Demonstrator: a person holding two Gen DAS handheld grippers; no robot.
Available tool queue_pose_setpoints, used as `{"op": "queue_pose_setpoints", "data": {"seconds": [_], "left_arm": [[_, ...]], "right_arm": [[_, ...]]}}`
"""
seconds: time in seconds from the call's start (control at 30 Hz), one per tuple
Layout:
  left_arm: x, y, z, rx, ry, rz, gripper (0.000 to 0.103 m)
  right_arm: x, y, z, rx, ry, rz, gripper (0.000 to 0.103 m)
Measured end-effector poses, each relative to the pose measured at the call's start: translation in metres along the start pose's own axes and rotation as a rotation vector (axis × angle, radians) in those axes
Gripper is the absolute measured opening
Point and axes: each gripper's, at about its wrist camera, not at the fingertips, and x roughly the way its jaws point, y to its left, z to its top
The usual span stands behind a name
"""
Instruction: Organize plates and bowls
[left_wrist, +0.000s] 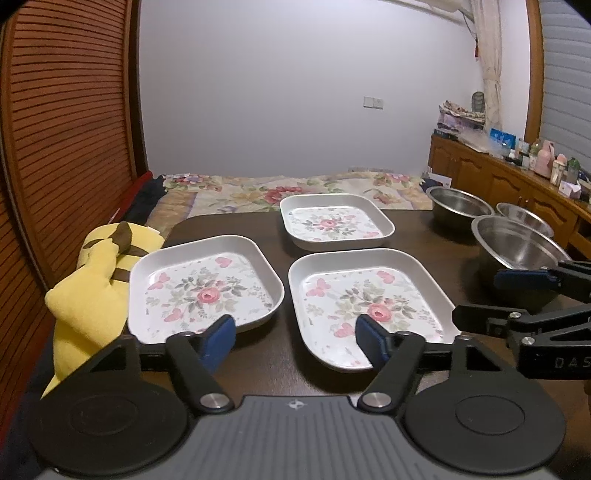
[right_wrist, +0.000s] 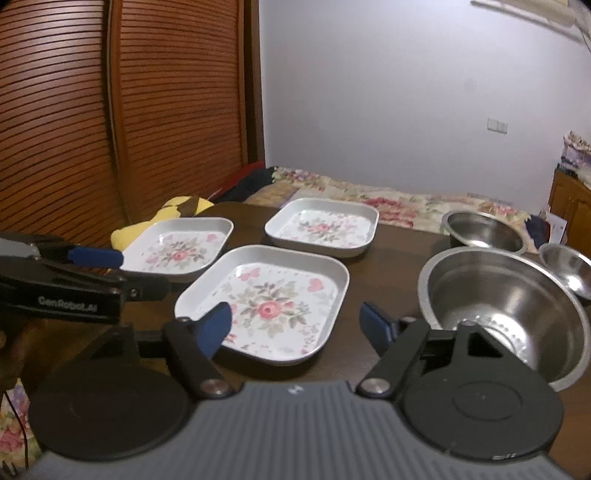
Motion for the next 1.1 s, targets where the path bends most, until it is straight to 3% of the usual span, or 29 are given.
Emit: {"op": "queue_pose_setpoints", "data": {"seconds": [0.3, 0.63, 1.1], "left_arm": [[0.029, 0.004, -0.002, -0.030, 0.042, -0.041, 0.040], [0.042, 0.005, -0.006, -0.049, 0.065, -0.058, 0.020], [0.051, 0.006, -0.009, -0.062, 0.073, -0.076, 0.012]], "right_arm": [[0.020, -0.003, -0.004, 0.024, 0.061, -0.024, 0.050], [0.035, -0.007, -0.009, 0.027, 0.090, -0.063, 0.037], [0.047, -0.011, -0.014, 0.057, 0.110, -0.048, 0.024]]}}
